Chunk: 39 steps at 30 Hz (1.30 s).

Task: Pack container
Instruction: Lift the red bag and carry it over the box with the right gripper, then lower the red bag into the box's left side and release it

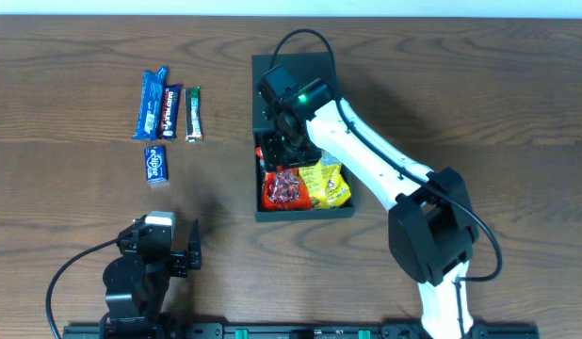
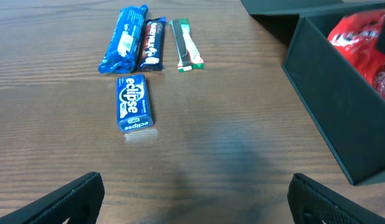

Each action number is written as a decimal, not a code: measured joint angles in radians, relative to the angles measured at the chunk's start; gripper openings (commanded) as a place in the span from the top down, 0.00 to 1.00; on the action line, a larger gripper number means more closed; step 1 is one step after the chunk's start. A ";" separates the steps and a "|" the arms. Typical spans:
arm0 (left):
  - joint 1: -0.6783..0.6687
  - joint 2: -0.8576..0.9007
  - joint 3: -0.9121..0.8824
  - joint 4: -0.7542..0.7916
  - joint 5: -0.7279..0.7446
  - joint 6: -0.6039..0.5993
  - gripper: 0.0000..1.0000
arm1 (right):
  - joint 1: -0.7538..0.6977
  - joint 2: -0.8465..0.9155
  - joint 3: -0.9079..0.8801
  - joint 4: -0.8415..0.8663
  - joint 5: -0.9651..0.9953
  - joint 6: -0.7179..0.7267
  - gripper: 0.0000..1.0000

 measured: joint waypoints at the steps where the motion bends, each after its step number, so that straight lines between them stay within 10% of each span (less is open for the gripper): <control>1: 0.000 0.000 0.000 0.000 0.000 0.000 0.04 | 0.000 0.001 0.000 0.003 -0.005 -0.008 0.25; 11: 0.000 0.000 0.000 0.000 0.000 0.000 0.05 | -0.018 0.011 0.052 -0.064 -0.018 -0.044 0.38; 17: 0.000 0.000 0.000 0.000 0.000 0.000 0.05 | -0.051 0.005 0.137 -0.087 -0.006 -0.081 0.99; 39: 0.000 0.000 0.000 0.000 0.000 0.000 0.05 | -0.030 0.005 -0.135 0.166 -0.002 -0.161 0.99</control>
